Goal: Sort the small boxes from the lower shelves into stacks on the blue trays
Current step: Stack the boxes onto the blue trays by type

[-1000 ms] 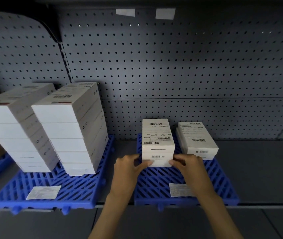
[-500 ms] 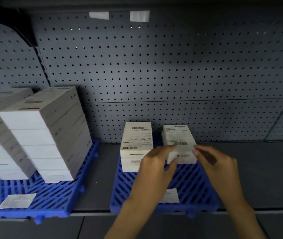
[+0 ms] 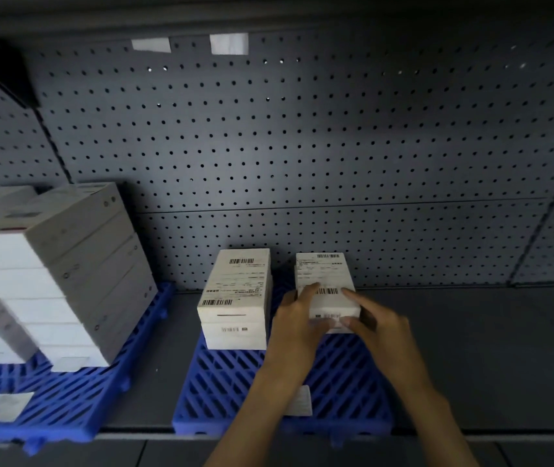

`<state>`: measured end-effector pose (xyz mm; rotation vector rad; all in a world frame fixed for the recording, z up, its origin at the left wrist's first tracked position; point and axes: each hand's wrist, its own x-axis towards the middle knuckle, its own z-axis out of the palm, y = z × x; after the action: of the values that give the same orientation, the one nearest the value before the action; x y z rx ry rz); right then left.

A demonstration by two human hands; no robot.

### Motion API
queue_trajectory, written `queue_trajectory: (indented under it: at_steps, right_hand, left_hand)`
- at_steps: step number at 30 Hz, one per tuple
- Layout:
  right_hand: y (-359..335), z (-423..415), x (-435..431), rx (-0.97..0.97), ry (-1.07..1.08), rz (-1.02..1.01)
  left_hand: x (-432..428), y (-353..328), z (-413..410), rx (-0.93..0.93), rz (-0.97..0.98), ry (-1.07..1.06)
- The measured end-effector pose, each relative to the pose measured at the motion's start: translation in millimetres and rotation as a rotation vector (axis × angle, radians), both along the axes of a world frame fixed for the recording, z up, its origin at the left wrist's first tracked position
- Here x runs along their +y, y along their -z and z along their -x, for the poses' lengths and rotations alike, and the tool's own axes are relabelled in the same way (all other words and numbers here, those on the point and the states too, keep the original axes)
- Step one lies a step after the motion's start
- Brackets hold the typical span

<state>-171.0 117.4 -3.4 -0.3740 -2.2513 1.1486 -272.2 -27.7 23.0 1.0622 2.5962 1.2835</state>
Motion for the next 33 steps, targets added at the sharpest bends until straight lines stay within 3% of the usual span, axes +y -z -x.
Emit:
queue_trajectory:
  at_steps: [7, 20, 33]
  right_hand:
    - [2.1, -0.6, 4.3, 0.01, -0.038, 0.074]
    - [0.5, -13.4, -4.9, -0.006, -0.02, -0.077]
    - [6.8, -31.4, -22.4, -0.01, -0.001, -0.061]
  left_hand:
    - [0.5, 0.5, 6.6, -0.003, 0.02, -0.029]
    - [-13.8, 6.3, -5.6, 0.061, -0.053, -0.013]
    - [-30.8, 7.4, -24.6, 0.097, -0.059, -0.046]
